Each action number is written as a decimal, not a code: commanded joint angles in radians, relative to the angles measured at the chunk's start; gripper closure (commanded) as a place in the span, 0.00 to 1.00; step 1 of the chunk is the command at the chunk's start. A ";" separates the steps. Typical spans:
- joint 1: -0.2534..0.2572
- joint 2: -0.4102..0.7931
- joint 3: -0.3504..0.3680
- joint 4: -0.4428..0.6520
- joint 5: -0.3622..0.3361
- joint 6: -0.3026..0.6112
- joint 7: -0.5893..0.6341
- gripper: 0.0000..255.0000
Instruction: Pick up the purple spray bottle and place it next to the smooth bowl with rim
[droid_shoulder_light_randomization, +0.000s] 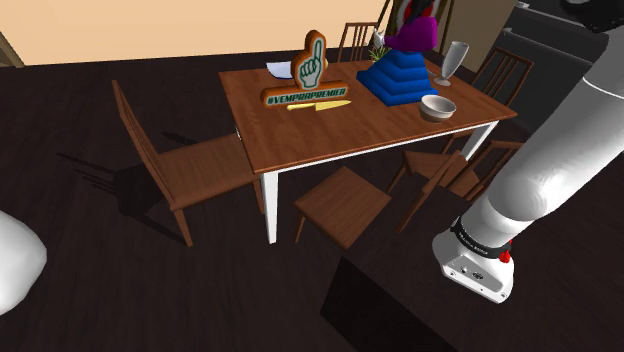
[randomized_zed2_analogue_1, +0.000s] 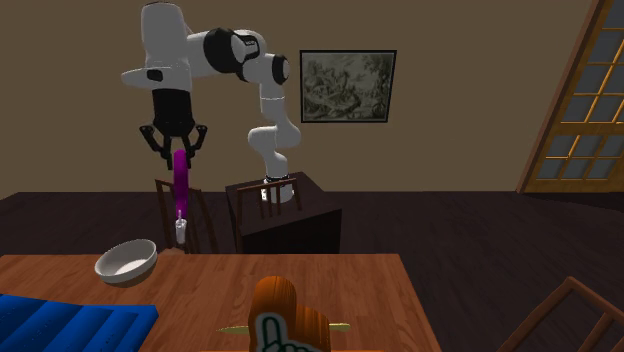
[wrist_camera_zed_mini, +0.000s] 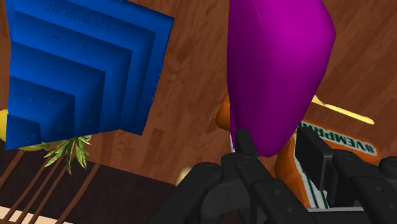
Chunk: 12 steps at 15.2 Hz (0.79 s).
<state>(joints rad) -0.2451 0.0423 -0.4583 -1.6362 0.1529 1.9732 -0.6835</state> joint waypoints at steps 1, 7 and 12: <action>-0.031 0.060 -0.024 0.075 0.046 -0.029 -0.059 1.00; -0.174 0.277 -0.061 0.348 0.194 -0.139 -0.204 1.00; -0.255 0.382 -0.057 0.471 0.255 -0.176 -0.254 1.00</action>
<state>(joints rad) -0.4960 0.4204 -0.5157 -1.1635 0.4042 1.7923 -0.9310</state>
